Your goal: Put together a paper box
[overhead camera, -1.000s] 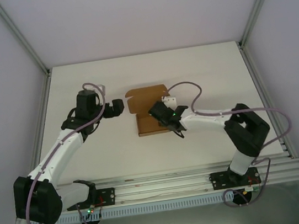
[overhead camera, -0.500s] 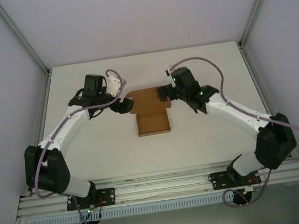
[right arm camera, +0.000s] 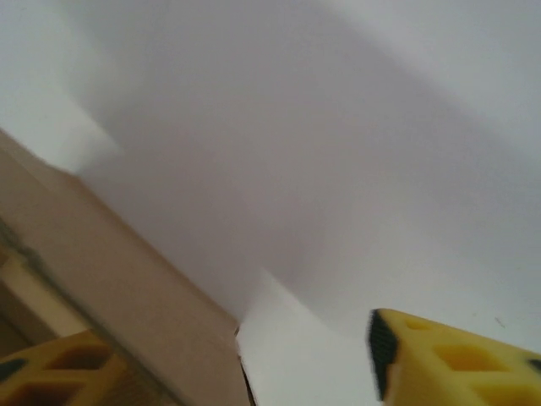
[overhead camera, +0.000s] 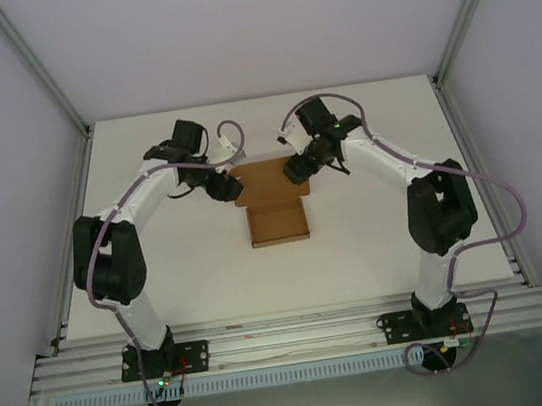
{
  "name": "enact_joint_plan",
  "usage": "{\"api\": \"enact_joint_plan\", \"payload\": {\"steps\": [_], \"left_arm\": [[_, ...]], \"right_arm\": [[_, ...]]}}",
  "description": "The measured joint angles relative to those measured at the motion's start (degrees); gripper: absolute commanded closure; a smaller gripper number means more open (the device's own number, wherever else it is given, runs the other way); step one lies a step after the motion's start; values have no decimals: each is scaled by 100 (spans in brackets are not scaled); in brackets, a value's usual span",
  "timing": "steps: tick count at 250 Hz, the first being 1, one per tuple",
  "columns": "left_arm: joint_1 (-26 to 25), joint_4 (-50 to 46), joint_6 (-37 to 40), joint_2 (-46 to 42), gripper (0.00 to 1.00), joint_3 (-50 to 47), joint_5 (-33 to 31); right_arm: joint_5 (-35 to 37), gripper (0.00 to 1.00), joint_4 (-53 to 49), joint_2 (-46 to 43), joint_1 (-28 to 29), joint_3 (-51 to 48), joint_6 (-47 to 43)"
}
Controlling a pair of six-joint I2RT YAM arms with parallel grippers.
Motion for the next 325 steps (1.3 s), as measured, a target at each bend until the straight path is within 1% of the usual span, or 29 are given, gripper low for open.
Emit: {"api": "enact_joint_plan", "payload": {"steps": [18, 25, 35, 50, 65, 99, 131, 136, 155, 174, 200, 228, 285, 325], "left_arm": [[0, -57, 55, 74, 84, 72, 7], [-2, -68, 70, 87, 90, 79, 0], [-11, -92, 85, 87, 95, 81, 0], [-22, -94, 66, 85, 100, 85, 4], [-57, -63, 15, 76, 100, 85, -37], [-175, 122, -339, -50, 100, 50, -286], [-389, 520, -925, -378, 100, -184, -785], [-420, 575, -1021, -435, 100, -229, -844], [-516, 863, -1412, -660, 100, -461, -1117], [-614, 1147, -1816, -844, 100, -654, -1464], [-780, 1491, -2542, -918, 100, -706, -2006], [-920, 1825, -3318, -916, 100, -811, -2350], [-1156, 2282, -4371, -748, 100, -1209, -2712], [-1200, 2608, -4776, -728, 100, -1453, -2756]], "right_arm": [[-83, 63, -122, 0, 0, 24, -118], [-120, 68, -155, 0, 0, 42, -146], [-149, 74, -225, 2, 0, 76, -177], [-166, 79, -332, 2, 0, 151, -208], [-162, 85, -415, 2, 0, 225, -181], [15, 92, -426, -13, 0, 295, 92], [509, 98, 81, -282, 129, -11, 573], [627, 100, 184, -372, 173, -101, 654], [905, 100, 490, -717, 343, -433, 975], [986, 100, 667, -979, 459, -645, 1279], [1167, 100, 831, -1056, 546, -697, 1823], [1429, 100, 1141, -1056, 638, -861, 2612], [1967, 100, 1672, -920, 761, -1257, 4107], [2166, 100, 2000, -846, 835, -1447, 4715]]}}
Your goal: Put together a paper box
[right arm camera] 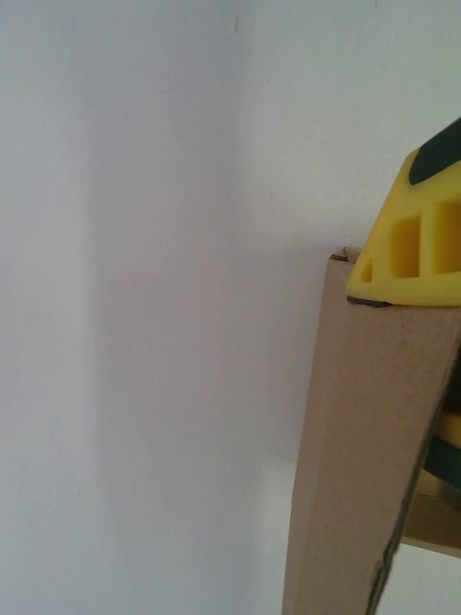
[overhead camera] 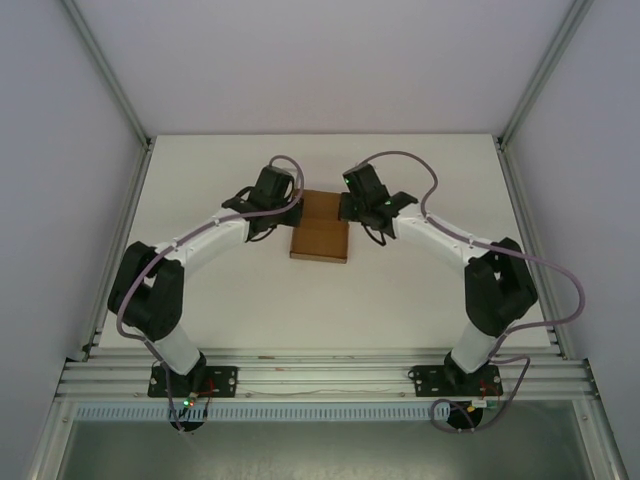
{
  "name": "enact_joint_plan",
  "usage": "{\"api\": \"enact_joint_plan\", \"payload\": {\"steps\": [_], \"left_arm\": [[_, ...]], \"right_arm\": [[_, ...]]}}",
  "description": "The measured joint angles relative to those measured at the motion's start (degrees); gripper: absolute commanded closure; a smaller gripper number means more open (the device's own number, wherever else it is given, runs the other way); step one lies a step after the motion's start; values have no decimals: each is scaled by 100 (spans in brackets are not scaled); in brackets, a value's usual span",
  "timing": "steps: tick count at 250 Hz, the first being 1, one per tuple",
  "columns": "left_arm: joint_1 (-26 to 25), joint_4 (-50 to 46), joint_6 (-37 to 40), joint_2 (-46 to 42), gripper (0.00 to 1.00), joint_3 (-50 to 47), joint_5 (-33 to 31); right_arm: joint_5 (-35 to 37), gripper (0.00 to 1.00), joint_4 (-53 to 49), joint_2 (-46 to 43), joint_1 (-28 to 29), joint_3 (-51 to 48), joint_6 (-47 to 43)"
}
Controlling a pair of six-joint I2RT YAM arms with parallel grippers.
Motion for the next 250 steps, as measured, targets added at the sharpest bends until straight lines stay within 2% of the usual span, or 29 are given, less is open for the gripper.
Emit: {"api": "enact_joint_plan", "payload": {"steps": [54, 97, 126, 143, 162, 185, 196, 217, 230, 250], "left_arm": [[-13, 415, -319, -48, 100, -461, -46], [-48, 713, -444, -267, 100, -981, -33], [-52, 885, -527, -577, 73, -1388, 22], [-61, 909, -584, -767, 67, -1650, 92], [-81, 892, -616, -975, 54, -1878, 173], [-114, 876, -717, -1213, 36, -2004, 188], [-114, 837, -693, -1355, 23, -2033, 186], [-114, 754, -748, -1679, 16, -2079, 179], [-114, 612, -791, -1904, 1, -2081, 155], [-114, 330, -920, -2264, 0, -2081, 2]], "right_arm": [[667, 100, 494, 0, 358, -479, 345], [1080, 100, 1241, -118, 654, -1141, 269], [1276, 100, 1626, -313, 863, -1504, -9], [1375, 100, 1858, -396, 997, -1672, -234], [1491, 100, 2111, -505, 1156, -1888, -518], [1663, 100, 2374, -623, 1357, -2144, -863], [1744, 100, 2474, -664, 1447, -2251, -1029], [1834, 100, 2627, -715, 1572, -2404, -1270], [1871, 100, 2739, -728, 1620, -2494, -1381], [1926, 100, 2894, -732, 1696, -2629, -1576]]}}
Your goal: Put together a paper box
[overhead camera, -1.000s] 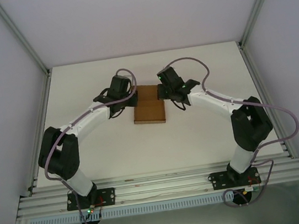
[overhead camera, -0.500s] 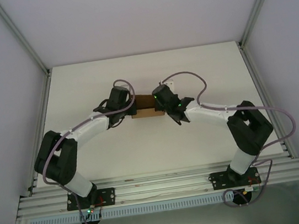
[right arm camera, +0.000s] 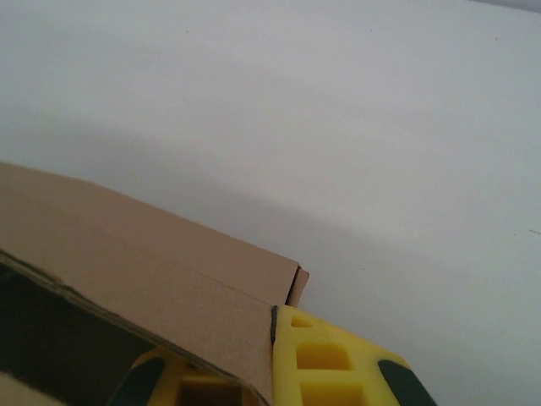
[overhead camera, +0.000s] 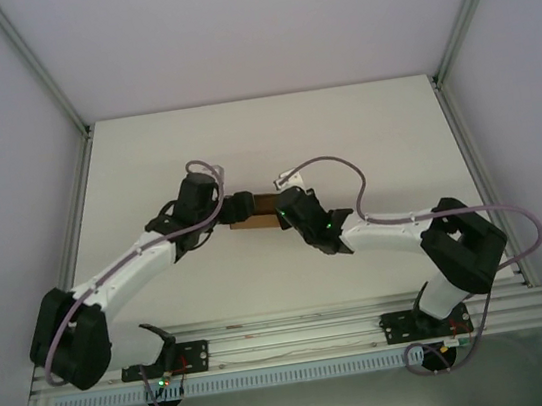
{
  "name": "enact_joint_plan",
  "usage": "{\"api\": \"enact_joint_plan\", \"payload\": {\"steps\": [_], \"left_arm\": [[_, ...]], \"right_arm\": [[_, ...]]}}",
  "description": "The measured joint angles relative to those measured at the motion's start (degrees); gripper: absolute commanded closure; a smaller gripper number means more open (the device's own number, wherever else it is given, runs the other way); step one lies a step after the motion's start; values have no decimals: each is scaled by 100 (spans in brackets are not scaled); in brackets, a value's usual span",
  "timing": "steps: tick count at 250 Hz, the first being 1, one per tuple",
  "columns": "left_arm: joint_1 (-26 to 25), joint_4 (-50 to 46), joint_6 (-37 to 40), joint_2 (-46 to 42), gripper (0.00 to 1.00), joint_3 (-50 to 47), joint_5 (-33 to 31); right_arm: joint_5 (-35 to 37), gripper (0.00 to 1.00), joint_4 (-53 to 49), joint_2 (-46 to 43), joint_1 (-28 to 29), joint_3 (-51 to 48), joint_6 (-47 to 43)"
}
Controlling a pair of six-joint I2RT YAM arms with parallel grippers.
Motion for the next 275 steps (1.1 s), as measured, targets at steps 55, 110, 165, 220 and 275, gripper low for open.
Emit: {"api": "enact_joint_plan", "payload": {"steps": [55, 110, 165, 220, 275], "left_arm": [[323, -914, -535, -468, 0, 278, -435], [957, -815, -675, 549, 0, 885, 188], [984, -597, -291, 1775, 21, 944, 822], [1021, -17, -42, 2225, 34, 824, 1534], [1110, 717, -76, 2730, 49, 643, 2201]], "right_arm": [[142, 100, 291, 0, 417, -323, -737], [229, 95, 627, 70, 544, -647, -1294], [225, 90, 890, 199, 546, -826, -1600], [-7, 65, 918, 144, 551, -984, -1818], [-382, 21, 831, -1235, 553, -1794, -1727]]}}
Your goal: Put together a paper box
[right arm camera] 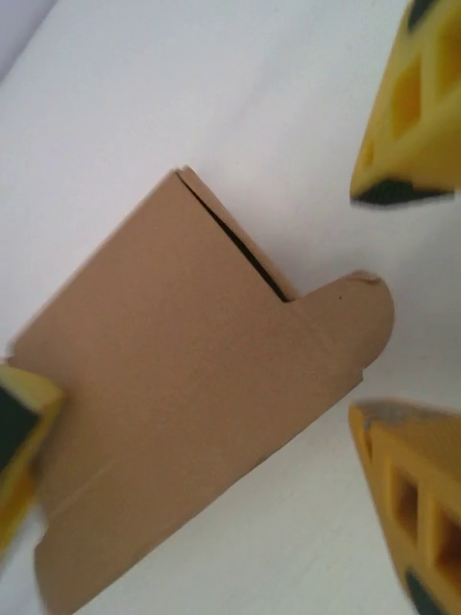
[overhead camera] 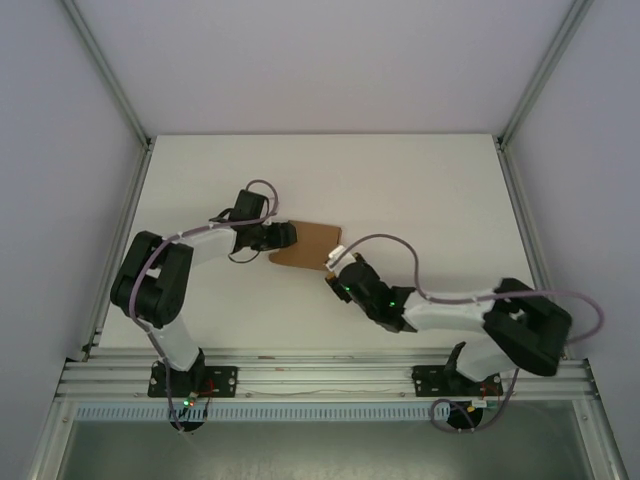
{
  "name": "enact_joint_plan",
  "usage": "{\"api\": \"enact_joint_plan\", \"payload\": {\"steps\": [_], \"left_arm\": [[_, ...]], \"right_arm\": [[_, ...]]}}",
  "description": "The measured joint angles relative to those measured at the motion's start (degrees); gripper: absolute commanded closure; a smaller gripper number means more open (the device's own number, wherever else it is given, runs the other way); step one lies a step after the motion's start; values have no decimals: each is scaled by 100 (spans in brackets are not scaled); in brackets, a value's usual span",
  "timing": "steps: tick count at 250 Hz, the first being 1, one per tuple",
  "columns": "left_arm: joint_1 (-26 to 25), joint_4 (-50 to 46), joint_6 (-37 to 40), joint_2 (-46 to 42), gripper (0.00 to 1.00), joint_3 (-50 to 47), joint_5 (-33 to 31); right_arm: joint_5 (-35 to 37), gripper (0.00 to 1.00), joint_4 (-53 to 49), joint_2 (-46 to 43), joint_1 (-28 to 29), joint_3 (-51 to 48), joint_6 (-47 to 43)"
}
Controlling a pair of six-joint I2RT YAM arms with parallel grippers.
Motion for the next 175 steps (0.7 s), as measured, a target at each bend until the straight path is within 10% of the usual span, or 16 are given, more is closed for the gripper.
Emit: {"api": "enact_joint_plan", "payload": {"steps": [29, 175], "left_arm": [[94, 420, -111, 155, 57, -35, 376], [765, 2109, -1104, 466, 83, -702, 1821]], "right_arm": [[-122, 0, 46, -892, -157, -321, 400], [-2645, 5, -1458, 382, -2396, 1700, 3917]]}}
